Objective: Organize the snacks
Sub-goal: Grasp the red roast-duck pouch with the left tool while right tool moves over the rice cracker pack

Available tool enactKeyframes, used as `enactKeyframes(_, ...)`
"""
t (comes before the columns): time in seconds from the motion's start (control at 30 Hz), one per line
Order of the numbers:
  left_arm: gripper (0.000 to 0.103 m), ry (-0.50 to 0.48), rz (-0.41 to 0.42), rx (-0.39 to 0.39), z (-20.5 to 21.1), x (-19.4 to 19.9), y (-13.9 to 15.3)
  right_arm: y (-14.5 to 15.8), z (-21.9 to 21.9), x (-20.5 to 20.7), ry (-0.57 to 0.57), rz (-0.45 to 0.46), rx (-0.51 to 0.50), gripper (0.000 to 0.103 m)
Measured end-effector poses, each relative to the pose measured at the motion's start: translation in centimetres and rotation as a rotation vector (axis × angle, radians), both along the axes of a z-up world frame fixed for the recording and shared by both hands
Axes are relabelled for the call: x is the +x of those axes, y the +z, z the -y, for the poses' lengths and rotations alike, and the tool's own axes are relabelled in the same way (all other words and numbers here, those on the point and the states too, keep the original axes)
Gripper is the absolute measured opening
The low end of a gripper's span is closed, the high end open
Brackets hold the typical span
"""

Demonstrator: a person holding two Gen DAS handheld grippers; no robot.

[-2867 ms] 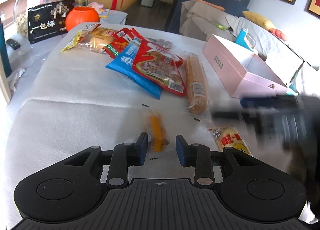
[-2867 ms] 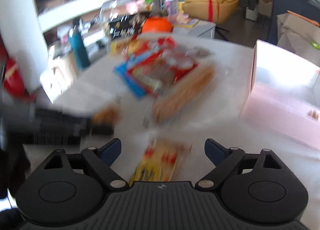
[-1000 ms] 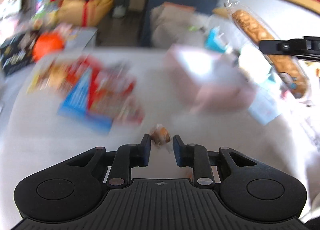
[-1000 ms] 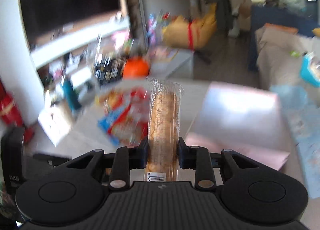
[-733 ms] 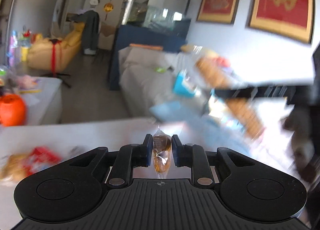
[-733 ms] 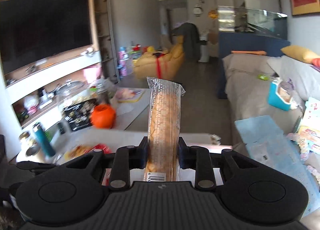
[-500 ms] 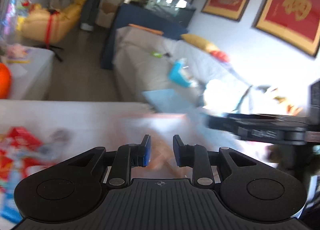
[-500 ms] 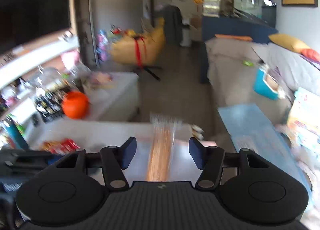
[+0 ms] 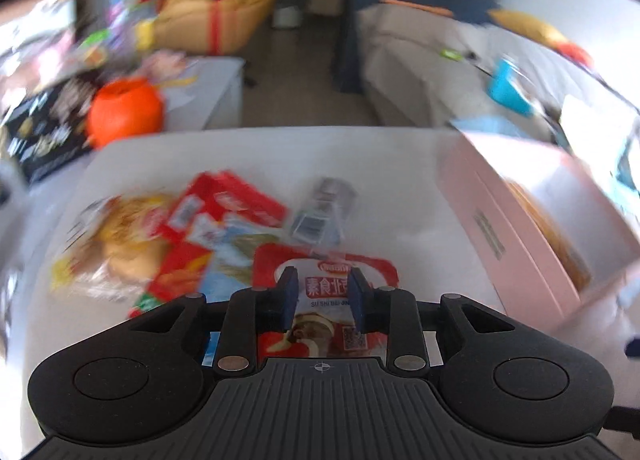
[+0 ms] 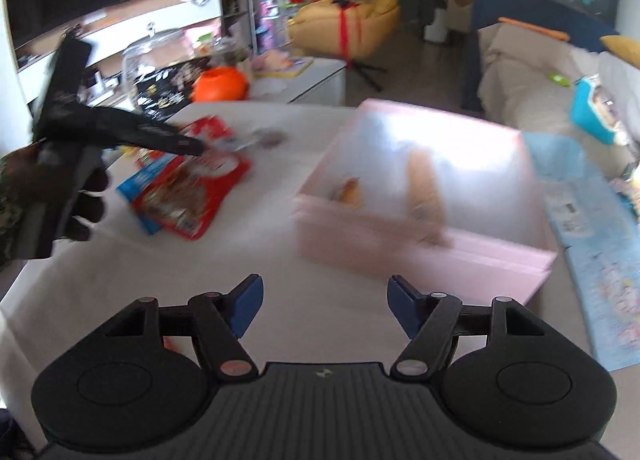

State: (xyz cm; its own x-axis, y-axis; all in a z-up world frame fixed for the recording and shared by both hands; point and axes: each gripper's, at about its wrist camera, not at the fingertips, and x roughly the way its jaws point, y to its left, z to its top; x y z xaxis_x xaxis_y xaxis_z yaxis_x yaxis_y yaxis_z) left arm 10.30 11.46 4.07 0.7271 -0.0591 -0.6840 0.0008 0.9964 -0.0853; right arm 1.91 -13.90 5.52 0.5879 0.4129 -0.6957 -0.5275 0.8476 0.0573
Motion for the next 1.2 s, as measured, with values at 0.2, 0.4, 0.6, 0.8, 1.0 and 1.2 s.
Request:
enactKeyframes(0.2, 0.05, -0.185, -0.016, 0.142, 4.0, -2.1, -0.8, -0.5, -2.0, -1.2, 0.069, -0.09, 0.058, 0.07)
enactKeyframes(0.4, 0.061, -0.202, -0.028, 0.301, 5.9, -3.5, -2.1, -0.3, -4.3, -4.4, 0.198, -0.152, 0.026, 0.073)
enactKeyframes(0.6, 0.066, -0.098, -0.012, 0.136, 2.2, -3.2, -1.7, -1.7, -5.4, -5.6, 0.263, -0.313, 0.016, 0.073)
enactKeyframes(0.8, 0.064, -0.058, 0.022, 0.042, 0.8, -3.7, -1.6, -2.5, -7.9, -5.1, 0.22, -0.318, 0.033, 0.076)
enactKeyframes(1.0, 0.061, -0.057, 0.072, 0.006, -0.2, -5.4, -0.4, -2.9, -8.0, -4.3, 0.19, -0.226, 0.024, 0.053)
enactKeyframes(1.2, 0.061, -0.066, 0.02, 0.017, 0.5, -4.1, -1.3, -2.9, -3.8, -3.4, 0.057, -0.089, -0.023, 0.051)
